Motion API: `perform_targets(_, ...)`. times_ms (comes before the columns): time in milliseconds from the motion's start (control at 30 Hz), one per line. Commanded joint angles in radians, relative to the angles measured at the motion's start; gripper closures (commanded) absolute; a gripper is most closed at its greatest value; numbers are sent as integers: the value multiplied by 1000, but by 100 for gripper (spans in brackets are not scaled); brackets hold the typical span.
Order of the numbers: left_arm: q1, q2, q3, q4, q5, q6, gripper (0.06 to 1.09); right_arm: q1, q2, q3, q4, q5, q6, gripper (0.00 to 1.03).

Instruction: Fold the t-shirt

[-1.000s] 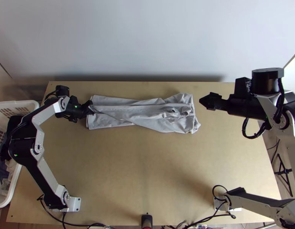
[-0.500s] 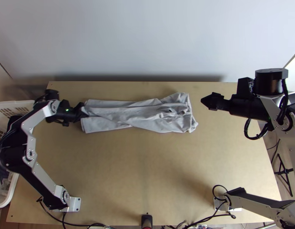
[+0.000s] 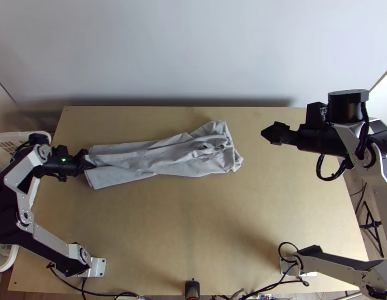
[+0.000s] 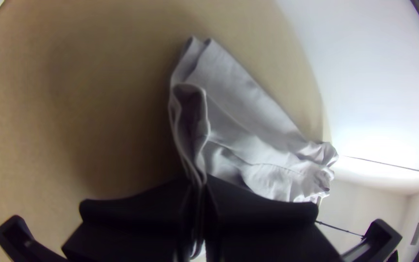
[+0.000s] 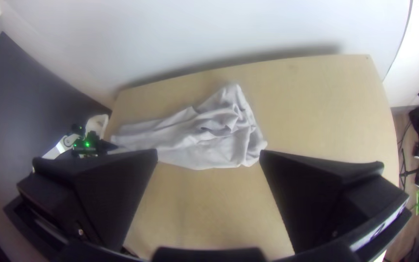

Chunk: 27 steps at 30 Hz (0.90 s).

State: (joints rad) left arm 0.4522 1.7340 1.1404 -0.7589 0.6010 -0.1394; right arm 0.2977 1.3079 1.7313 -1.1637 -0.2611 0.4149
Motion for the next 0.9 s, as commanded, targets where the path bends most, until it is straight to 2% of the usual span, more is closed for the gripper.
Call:
perform_targets(0, 51, -27, 42, -97, 3, 58, 105, 0, 2, -29, 22, 2, -1, 5)
perform_targets(267, -139, -63, 194, -118, -14, -71, 105, 0, -2, -78, 53, 0, -5, 7)
perform_targets(867, -526, 24, 346, -137, -132, -187, 105, -23, -85, -185, 62, 0, -7, 7)
